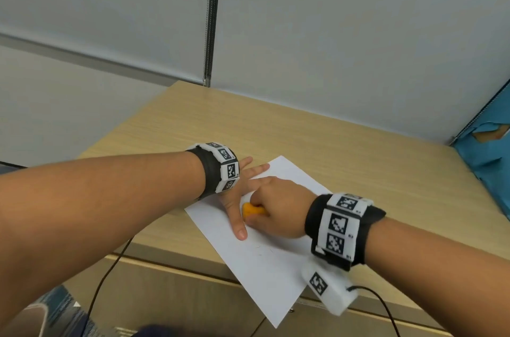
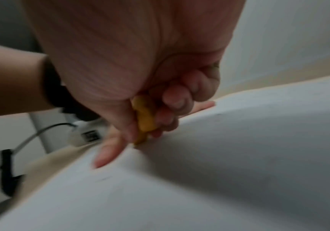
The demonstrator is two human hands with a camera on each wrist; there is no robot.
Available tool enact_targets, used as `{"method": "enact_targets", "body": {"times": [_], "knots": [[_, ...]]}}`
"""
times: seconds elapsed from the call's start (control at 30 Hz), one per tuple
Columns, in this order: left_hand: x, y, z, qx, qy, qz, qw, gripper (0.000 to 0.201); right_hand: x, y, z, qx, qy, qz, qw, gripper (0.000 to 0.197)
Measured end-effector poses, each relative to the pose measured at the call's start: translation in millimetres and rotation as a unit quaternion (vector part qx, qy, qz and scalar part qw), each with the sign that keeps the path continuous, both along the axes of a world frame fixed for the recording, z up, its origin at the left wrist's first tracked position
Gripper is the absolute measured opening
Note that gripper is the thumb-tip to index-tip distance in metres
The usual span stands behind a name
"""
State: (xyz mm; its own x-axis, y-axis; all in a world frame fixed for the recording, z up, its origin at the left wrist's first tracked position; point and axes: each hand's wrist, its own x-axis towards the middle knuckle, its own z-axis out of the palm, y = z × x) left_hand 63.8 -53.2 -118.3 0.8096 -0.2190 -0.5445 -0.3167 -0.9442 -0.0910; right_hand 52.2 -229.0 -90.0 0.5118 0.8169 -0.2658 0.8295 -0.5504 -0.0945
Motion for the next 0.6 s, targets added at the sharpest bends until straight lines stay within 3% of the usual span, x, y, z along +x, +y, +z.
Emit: {"method": "enact_targets", "body": {"times": [0.1,0.17,0.27,0.33,0.47,0.6], "knots": [[-1,-1,-1,-0.003,-0.003,0.011,1.000,0.149,33,1,11,-0.034,-0.072,-0.085,0.993,0.033],[-1,-1,-2,-0.002,-0.003,0.011,1.000,0.148,35,3,11,-0.027,-0.100,-0.081,0.991,0.031],[1,1,-1,0.004,0.005,0.004,1.000,0.145,5,3,1,0.005,-0.010,-0.003,1.000,0.032],[2,-1,0,0.003,0.011,0.005,1.000,0.145,9,0,4,-0.004,0.011,-0.015,1.000,0.035],[-2,-4,3,-0.003,0.007,0.019,1.000,0.146,46,1,10,-0.020,-0.088,-0.097,0.991,0.032],[-3,-6,8,0.003,0.014,0.013,1.000,0.147,-1,-4,4,-0.010,-0.009,0.002,1.000,0.034]]}}
